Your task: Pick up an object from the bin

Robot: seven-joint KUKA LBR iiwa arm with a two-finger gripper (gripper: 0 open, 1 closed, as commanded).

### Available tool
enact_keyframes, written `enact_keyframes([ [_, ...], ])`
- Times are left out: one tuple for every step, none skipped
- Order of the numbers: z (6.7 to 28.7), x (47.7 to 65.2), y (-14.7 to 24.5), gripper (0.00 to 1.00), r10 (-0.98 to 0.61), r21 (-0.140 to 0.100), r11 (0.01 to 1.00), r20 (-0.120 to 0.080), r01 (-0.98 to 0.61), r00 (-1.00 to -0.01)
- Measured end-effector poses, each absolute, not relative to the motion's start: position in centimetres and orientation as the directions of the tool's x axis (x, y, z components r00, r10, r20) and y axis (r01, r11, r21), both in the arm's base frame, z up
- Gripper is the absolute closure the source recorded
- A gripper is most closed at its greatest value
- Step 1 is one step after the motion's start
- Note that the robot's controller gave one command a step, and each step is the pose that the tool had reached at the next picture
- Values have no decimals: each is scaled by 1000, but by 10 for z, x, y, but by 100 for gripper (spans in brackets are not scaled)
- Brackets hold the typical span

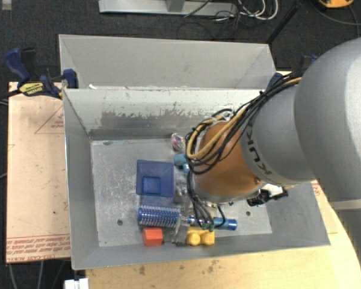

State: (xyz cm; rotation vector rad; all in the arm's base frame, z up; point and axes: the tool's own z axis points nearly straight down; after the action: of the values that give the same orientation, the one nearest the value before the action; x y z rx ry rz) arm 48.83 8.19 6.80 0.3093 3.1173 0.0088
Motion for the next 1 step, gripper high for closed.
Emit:
enact_keyframes([
  [68,489,82,0,198,8,980,-9,198,-980],
])
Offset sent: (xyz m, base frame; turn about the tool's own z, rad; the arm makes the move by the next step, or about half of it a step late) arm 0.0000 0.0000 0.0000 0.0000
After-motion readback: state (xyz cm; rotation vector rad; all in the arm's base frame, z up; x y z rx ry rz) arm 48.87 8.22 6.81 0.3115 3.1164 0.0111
